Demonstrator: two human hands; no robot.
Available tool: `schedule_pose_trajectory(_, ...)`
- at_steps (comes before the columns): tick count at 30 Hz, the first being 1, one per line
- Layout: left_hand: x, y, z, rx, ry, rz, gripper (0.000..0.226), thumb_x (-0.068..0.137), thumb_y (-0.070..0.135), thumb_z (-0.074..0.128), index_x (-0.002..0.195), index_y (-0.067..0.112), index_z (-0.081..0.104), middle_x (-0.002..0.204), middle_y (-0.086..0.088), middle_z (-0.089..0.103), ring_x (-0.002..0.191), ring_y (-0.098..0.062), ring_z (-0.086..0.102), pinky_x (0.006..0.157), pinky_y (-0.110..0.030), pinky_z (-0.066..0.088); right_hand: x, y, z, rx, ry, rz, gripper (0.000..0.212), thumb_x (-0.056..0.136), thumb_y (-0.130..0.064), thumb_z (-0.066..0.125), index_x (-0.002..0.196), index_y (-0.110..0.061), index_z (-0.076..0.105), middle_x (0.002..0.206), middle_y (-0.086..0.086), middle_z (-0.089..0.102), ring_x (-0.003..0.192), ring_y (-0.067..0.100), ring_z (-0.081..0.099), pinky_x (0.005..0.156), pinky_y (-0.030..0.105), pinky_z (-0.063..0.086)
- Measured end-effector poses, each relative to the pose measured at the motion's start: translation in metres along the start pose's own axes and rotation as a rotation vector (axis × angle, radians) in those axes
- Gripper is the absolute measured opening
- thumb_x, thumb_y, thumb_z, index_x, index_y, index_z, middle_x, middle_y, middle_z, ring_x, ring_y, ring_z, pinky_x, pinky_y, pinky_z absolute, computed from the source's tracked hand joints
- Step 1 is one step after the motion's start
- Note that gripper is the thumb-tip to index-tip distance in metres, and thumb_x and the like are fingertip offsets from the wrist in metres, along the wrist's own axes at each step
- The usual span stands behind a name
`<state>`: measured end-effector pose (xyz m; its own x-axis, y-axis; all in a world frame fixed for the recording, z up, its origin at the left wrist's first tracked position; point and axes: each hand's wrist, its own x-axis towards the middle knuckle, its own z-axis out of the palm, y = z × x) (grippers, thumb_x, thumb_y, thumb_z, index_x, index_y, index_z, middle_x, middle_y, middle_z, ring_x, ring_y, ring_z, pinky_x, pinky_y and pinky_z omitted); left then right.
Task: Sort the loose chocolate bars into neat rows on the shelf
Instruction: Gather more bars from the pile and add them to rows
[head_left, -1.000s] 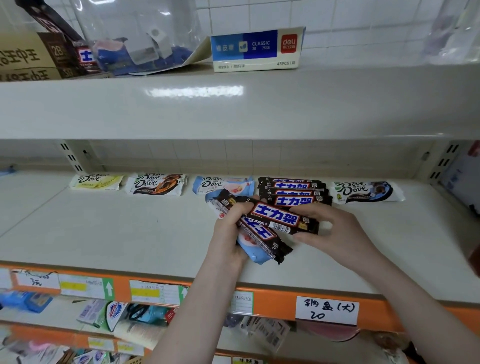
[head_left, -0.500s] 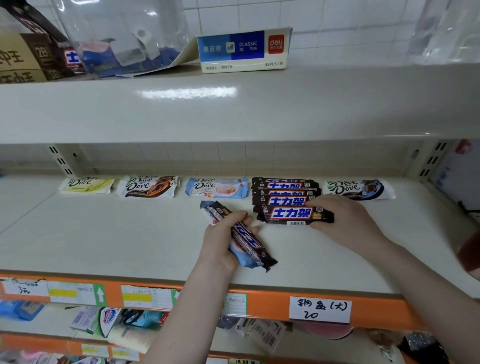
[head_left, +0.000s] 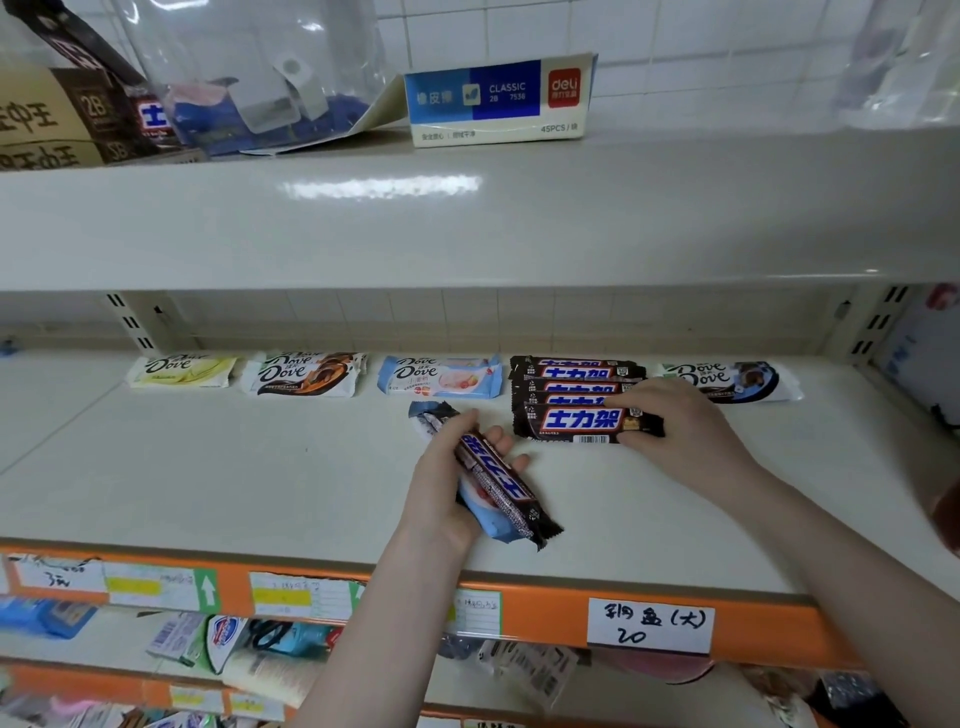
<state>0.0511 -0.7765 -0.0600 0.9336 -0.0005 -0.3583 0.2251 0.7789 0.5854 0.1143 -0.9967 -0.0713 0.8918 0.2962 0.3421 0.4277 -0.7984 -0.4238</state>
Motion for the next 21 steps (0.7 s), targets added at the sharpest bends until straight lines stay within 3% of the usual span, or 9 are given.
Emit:
schedule_pose_trajectory(4,-0.001,0.002,-0.004,-0.086,-0.056,-0.019,0.025,0.087,0.034,0.055,0.078,0.011,0.055,0.067,-0.008,0.059,0.066,-0.022,0.06,0.071,-0.039,0.056,-0.002,-0.003,-0.002,-0.024,0.011,0.013,0.034,0.078,-0.02,0.069,0.111,-0.021,0.065,0.109,-0.001,0.061,0.105,0.018,0.048,0.087,0.025,0.03)
schedule_pose_trajectory(9,-0.001,-0.002,-0.003,-0.057,-0.082,0.015,0.018,0.085,0.029,0.059,0.086,0.011,0.057,0.064,-0.005,0.061,0.063,-0.019,0.063,0.072,-0.039,0.058,-0.01,-0.017,-0.009,0.032,0.061,0.018,0.028,0.084,-0.028,0.061,0.112,-0.023,0.063,0.103,-0.012,0.057,0.098,0.005,0.044,0.079,0.02,0.028)
schedule_pose_trajectory(12,-0.002,-0.002,0.002,-0.014,-0.072,0.058,0.017,0.085,0.03,0.061,0.091,0.014,0.058,0.064,-0.005,0.061,0.058,-0.017,0.065,0.074,-0.035,0.056,-0.019,-0.035,-0.013,0.185,0.031,0.006,0.025,0.084,-0.03,0.06,0.109,-0.028,0.064,0.089,-0.023,0.056,0.085,-0.003,0.051,0.073,0.019,0.038)
schedule_pose_trajectory(18,-0.005,-0.003,0.007,0.064,-0.188,0.084,0.024,0.085,0.034,0.056,0.086,0.011,0.063,0.072,-0.007,0.065,0.065,-0.021,0.064,0.067,-0.031,0.054,-0.036,-0.066,-0.01,0.468,-0.148,0.057,0.027,0.081,-0.032,0.063,0.093,-0.056,0.056,0.086,-0.029,0.063,0.09,-0.011,0.058,0.077,0.011,0.045)
schedule_pose_trajectory(21,-0.009,-0.006,0.013,0.138,-0.185,0.09,0.036,0.088,0.037,0.054,0.101,0.005,0.064,0.086,-0.011,0.069,0.078,-0.025,0.066,0.078,-0.038,0.054,-0.038,-0.071,-0.006,0.518,-0.196,0.106,0.034,0.077,-0.024,0.07,0.105,-0.04,0.059,0.086,-0.017,0.067,0.085,-0.004,0.061,0.078,0.02,0.048)
